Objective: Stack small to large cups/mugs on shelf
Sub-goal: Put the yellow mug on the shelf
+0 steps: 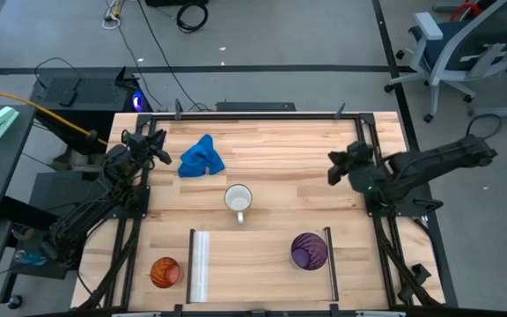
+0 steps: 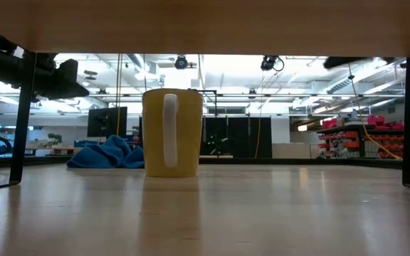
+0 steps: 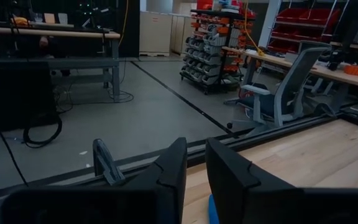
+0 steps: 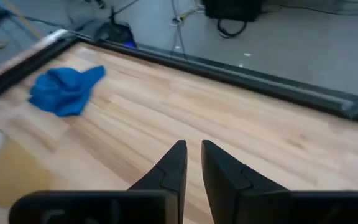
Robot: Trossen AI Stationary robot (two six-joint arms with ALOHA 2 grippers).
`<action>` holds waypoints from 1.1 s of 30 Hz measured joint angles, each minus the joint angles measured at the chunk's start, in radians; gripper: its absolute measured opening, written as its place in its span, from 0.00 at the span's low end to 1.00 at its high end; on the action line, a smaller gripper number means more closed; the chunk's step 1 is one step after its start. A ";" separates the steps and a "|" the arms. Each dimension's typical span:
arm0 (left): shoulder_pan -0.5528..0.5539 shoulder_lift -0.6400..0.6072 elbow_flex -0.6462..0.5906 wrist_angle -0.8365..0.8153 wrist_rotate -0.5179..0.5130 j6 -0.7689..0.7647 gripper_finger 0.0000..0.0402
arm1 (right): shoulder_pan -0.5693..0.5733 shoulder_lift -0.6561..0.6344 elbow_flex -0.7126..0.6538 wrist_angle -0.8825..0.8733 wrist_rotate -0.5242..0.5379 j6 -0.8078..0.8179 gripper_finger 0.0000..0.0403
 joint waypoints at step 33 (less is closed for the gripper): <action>-0.063 -0.001 0.003 0.278 0.556 -0.403 0.16 | 0.091 0.021 -0.443 0.317 0.337 0.086 0.14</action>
